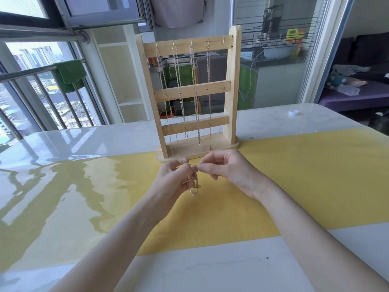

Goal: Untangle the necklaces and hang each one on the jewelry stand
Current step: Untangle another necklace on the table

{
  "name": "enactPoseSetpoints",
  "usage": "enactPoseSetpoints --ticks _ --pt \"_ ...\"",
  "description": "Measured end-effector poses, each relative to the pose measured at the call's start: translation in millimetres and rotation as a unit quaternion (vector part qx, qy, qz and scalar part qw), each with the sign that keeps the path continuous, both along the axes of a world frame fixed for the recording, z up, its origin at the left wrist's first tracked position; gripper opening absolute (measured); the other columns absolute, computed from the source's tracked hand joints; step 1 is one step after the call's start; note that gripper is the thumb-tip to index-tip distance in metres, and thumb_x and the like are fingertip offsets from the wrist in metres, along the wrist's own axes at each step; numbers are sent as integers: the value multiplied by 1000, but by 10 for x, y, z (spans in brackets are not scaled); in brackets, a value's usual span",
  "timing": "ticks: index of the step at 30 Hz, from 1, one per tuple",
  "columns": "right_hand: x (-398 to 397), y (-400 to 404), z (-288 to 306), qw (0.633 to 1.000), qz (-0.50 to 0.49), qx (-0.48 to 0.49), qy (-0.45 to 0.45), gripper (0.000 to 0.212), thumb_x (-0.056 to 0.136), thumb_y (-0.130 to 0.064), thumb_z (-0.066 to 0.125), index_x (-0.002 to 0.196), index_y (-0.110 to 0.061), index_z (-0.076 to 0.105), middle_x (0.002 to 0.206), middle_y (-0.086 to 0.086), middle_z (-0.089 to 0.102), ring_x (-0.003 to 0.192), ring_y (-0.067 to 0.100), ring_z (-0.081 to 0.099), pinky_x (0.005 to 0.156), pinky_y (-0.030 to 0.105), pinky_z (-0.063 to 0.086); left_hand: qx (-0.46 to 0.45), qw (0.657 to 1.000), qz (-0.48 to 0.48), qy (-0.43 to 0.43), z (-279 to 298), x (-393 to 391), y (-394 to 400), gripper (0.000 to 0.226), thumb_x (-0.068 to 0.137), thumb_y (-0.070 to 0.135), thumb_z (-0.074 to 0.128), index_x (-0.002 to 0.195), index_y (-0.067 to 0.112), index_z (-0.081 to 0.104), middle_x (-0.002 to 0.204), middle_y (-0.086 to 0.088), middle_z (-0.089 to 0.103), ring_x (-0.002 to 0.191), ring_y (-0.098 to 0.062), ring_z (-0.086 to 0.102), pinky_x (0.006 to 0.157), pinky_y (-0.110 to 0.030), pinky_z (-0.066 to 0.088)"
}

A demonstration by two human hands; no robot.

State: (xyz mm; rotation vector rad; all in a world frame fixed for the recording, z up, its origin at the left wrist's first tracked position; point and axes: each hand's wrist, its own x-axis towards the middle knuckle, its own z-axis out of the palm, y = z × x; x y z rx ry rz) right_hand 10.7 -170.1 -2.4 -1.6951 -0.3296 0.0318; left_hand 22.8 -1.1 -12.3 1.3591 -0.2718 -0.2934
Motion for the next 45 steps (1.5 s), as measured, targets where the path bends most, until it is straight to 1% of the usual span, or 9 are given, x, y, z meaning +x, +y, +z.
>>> enactPoseSetpoints --ticks 9,11,14,22,27,31,35,41,45 --pt "3 133 -4 998 -19 53 -10 13 80 0 70 78 -11 63 70 -2 64 61 7 56 63 19 47 74 986 101 -114 17 -11 -59 31 65 18 61 87 16 40 59 10 59 49 -5 47 52 -17 38" --pt "1 152 -12 998 -19 57 -2 17 80 4 69 80 -11 60 71 1 64 60 7 57 62 20 48 101 978 103 -150 -5 -1 -41 35 70 10 70 87 15 39 58 12 56 52 -5 51 52 -16 40" --pt "2 155 -13 999 -10 43 3 20 81 8 66 83 -10 57 71 2 64 57 6 55 63 19 48 161 959 99 -209 -35 8 -28 35 79 -6 63 86 16 37 56 14 55 58 -11 58 54 -17 43" --pt "2 167 -38 998 -3 51 35 18 84 7 63 87 -10 57 74 1 63 61 6 54 61 18 46 203 932 117 -277 6 -55 -65 36 74 -13 58 82 15 37 64 2 52 51 -1 51 52 -13 43" --pt "-4 184 -76 987 24 140 77 19 86 9 58 88 -9 56 76 4 60 66 12 53 60 19 45 183 932 126 -286 -13 -37 -54 33 72 -6 61 82 16 39 64 5 52 58 -10 50 56 -19 45" --pt "-7 223 -112 970 58 200 122 19 80 3 63 89 -11 54 81 4 62 79 20 51 68 27 45 166 931 129 -299 -14 -58 -54 26 65 7 55 82 16 39 63 11 51 59 -14 50 56 -22 46" --pt "-16 265 -122 962 62 225 143 18 82 4 61 89 -10 52 78 4 58 63 16 49 58 23 44 159 925 136 -318 2 -59 -46 25 67 7 54 83 18 38 63 15 52 57 -10 49 58 -18 44" --pt "-6 198 -85 960 19 244 137 27 84 14 51 84 -13 49 67 -1 57 53 12 43 52 20 41 223 914 104 -324 64 33 88 14 71 12 54 76 24 59 68 18 59 66 -3 55 61 -17 45" --pt "-6 192 -91 961 13 240 140 28 85 15 48 83 -13 49 63 -2 55 53 12 44 53 21 41 265 895 51 -356 92 13 99 18 79 6 68 76 23 68 77 15 68 71 -1 61 62 -14 47"
